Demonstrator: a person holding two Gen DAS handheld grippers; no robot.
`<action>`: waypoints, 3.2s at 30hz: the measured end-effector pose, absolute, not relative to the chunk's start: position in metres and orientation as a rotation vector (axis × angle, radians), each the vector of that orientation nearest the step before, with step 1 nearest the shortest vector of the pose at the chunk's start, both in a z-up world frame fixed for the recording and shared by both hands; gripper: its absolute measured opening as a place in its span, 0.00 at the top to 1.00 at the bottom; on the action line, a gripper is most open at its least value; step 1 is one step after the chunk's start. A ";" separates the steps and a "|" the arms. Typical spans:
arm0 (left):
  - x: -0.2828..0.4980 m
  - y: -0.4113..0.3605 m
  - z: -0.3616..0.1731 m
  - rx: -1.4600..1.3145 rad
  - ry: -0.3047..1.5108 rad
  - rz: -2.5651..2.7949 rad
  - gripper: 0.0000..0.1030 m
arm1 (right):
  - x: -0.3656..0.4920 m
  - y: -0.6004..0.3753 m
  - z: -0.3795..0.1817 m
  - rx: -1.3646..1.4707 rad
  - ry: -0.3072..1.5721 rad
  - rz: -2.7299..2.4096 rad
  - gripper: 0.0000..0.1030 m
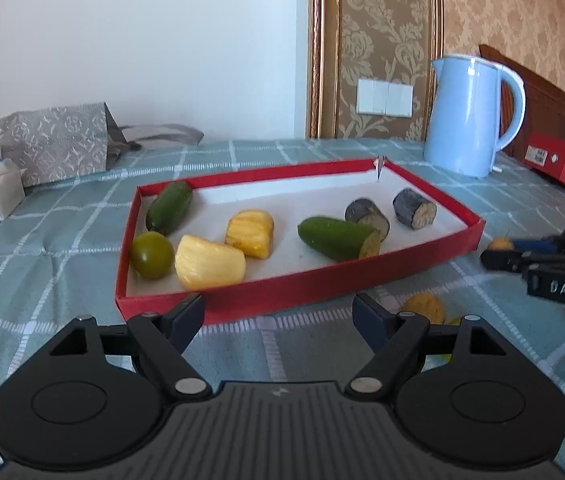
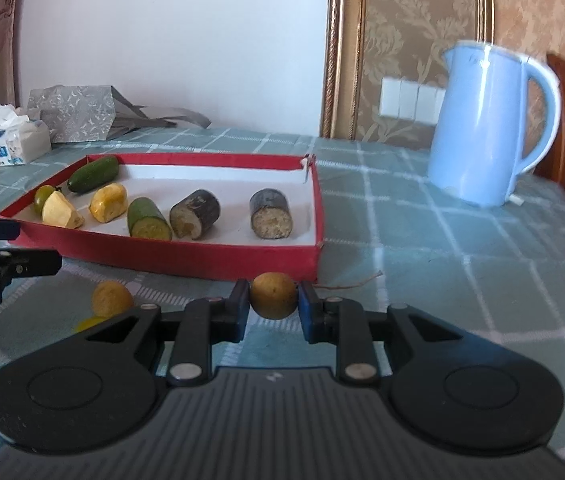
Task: Organize fruits
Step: 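Carry the brown fruit into the red box and open the right gripper, then move the right gripper to the green tomato and grasp it, then grasp a brown round fruit with the left gripper while the right holds the green tomato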
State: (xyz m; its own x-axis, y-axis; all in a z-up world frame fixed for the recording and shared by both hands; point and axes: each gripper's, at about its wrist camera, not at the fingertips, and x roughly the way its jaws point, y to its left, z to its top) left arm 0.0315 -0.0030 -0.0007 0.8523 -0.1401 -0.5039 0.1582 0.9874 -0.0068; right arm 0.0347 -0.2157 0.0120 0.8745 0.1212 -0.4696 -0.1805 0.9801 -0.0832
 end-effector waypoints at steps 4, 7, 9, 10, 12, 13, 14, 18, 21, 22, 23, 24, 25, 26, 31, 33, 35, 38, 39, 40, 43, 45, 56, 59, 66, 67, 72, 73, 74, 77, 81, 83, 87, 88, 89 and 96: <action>0.038 0.001 -0.005 0.004 0.580 -0.159 0.21 | 0.033 -0.212 0.028 -0.133 0.413 0.154 0.77; 0.043 0.004 -0.009 -0.015 0.616 -0.157 0.21 | 0.051 -0.205 0.037 -0.141 0.425 0.175 0.77; 0.042 0.004 -0.009 -0.017 0.614 -0.156 0.21 | 0.067 -0.199 0.040 -0.153 0.447 0.189 0.77; 0.042 0.004 -0.009 -0.014 0.614 -0.157 0.21 | 0.076 -0.196 0.040 -0.157 0.461 0.197 0.77; 0.043 0.003 -0.010 -0.005 0.619 -0.157 0.21 | 0.090 -0.191 0.042 -0.158 0.483 0.211 0.77; 0.042 0.002 -0.010 -0.003 0.620 -0.158 0.20 | 0.097 -0.188 0.041 -0.158 0.496 0.218 0.77; 0.042 0.001 -0.010 0.000 0.620 -0.159 0.20 | 0.103 -0.186 0.040 -0.151 0.504 0.223 0.77; 0.043 0.001 -0.009 -0.001 0.622 -0.160 0.20 | 0.124 -0.171 0.030 -0.178 0.543 0.225 0.76; 0.043 0.001 -0.009 0.001 0.623 -0.161 0.19 | 0.124 -0.161 0.026 -0.211 0.526 0.216 0.75; 0.043 0.001 -0.009 0.002 0.623 -0.162 0.18 | 0.122 -0.161 0.026 -0.212 0.518 0.215 0.68; 0.043 0.000 -0.009 0.004 0.624 -0.162 0.18 | 0.120 -0.160 0.026 -0.212 0.513 0.213 0.57; 0.043 0.000 -0.009 0.005 0.624 -0.161 0.18 | 0.118 -0.160 0.026 -0.214 0.508 0.204 0.52; 0.043 0.000 -0.009 0.004 0.624 -0.162 0.18 | 0.116 -0.161 0.026 -0.216 0.496 0.195 0.49; 0.043 0.000 -0.009 0.002 0.624 -0.162 0.18 | 0.114 -0.162 0.026 -0.217 0.488 0.192 0.49; 0.043 0.002 -0.009 -0.004 0.622 -0.164 0.18 | 0.090 -0.178 0.033 -0.170 0.489 0.212 0.49; 0.043 0.001 -0.009 -0.002 0.622 -0.163 0.18 | 0.069 -0.185 0.034 -0.152 0.488 0.245 0.49; 0.043 0.002 -0.009 -0.001 0.623 -0.163 0.18 | 0.051 -0.188 0.035 -0.153 0.486 0.274 0.49; 0.043 0.002 -0.009 -0.001 0.623 -0.163 0.18 | 0.025 -0.192 0.033 -0.137 0.470 0.317 0.49; 0.043 0.001 -0.009 -0.001 0.622 -0.163 0.18 | 0.018 -0.194 0.031 -0.126 0.462 0.333 0.49; 0.043 0.001 -0.009 -0.001 0.623 -0.163 0.18 | 0.013 -0.195 0.029 -0.118 0.457 0.342 0.49; 0.043 0.002 -0.009 -0.001 0.623 -0.163 0.18 | 0.010 -0.197 0.019 -0.104 0.483 0.349 0.49; 0.043 0.002 -0.009 -0.002 0.623 -0.163 0.18 | 0.011 -0.199 0.016 -0.089 0.489 0.336 0.49; 0.043 0.002 -0.010 -0.002 0.627 -0.159 0.14 | -0.002 -0.190 0.016 -0.104 0.500 0.515 0.49; 0.043 0.002 -0.010 -0.001 0.627 -0.160 0.14 | -0.005 -0.185 0.015 -0.125 0.508 0.534 0.48; 0.044 0.002 -0.010 -0.004 0.628 -0.143 0.13 | -0.005 -0.176 0.008 -0.168 0.528 0.542 0.47; 0.044 0.002 -0.010 -0.003 0.628 -0.143 0.13 | -0.005 -0.176 0.007 -0.170 0.529 0.544 0.47; 0.044 0.003 -0.010 -0.002 0.629 -0.145 0.12 | 0.001 -0.176 0.007 -0.134 0.542 0.547 0.48; 0.044 0.003 -0.010 -0.002 0.630 -0.145 0.12 | 0.002 -0.177 0.007 -0.126 0.547 0.549 0.48; 0.044 0.002 -0.010 -0.001 0.630 -0.146 0.12 | 0.002 -0.176 0.006 -0.125 0.554 0.545 0.52; 0.044 0.002 -0.010 0.000 0.631 -0.149 0.10 | 0.004 -0.173 0.004 -0.135 0.571 0.544 0.67; 0.044 0.002 -0.010 0.001 0.632 -0.152 0.09 | 0.004 -0.174 0.005 -0.126 0.563 0.516 0.69; 0.045 0.002 -0.010 -0.004 0.631 -0.149 0.09 | 0.005 -0.179 0.005 -0.117 0.553 0.478 0.70; 0.041 0.001 -0.007 -0.015 0.596 -0.166 0.09 | 0.015 -0.200 0.007 -0.094 0.532 0.291 0.69; 0.038 0.000 -0.005 -0.009 0.582 -0.171 0.09 | 0.019 -0.207 0.007 -0.064 0.546 0.269 0.69; 0.036 -0.003 -0.004 -0.003 0.565 -0.177 0.09 | 0.023 -0.213 0.006 -0.031 0.563 0.256 0.69; 0.024 -0.031 0.002 0.005 0.508 -0.298 0.09 | 0.032 -0.226 0.005 0.001 0.573 0.192 0.69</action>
